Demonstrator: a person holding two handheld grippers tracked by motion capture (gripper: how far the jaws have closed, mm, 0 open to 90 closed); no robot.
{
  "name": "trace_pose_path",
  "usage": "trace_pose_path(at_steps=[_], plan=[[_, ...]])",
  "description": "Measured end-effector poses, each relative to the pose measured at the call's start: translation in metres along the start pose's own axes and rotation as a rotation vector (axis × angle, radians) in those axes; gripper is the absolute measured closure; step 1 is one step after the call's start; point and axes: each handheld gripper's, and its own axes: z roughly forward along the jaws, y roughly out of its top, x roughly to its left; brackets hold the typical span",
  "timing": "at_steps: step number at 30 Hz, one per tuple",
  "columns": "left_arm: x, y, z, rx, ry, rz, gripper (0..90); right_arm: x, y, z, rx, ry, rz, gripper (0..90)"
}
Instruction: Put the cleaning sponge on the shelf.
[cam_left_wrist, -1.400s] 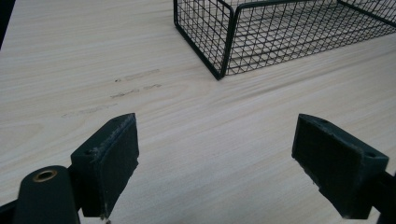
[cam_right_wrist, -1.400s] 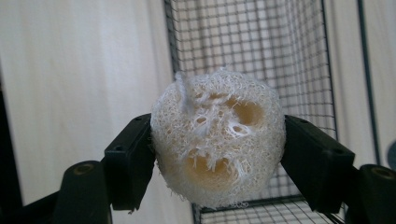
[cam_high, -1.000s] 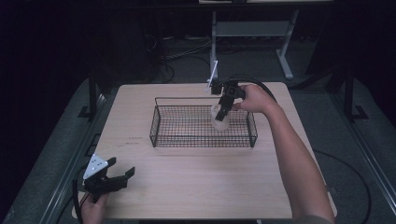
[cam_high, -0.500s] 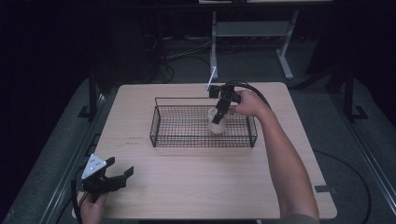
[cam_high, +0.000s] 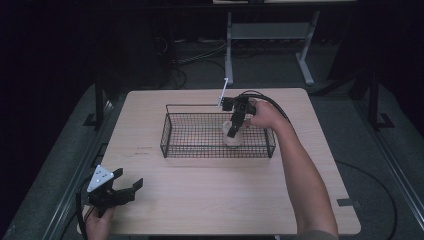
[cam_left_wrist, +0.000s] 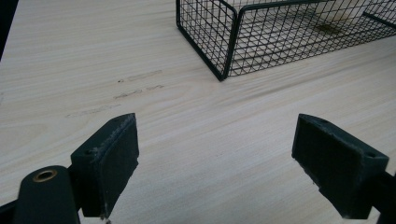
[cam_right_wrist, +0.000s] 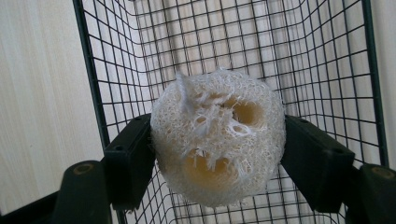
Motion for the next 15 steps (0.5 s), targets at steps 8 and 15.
trace_pose_path(at_steps=[8, 15], plan=[[-0.001, 0.0, 0.001, 0.004, -0.006, 0.006, 14.0, 0.0, -0.004, 0.007, -0.011, 0.031, 0.025, 28.4], [-0.001, 0.001, 0.001, 0.003, -0.003, 0.003, 13.9, -0.003, -0.014, 0.015, -0.025, 0.036, 0.045, 28.4]])
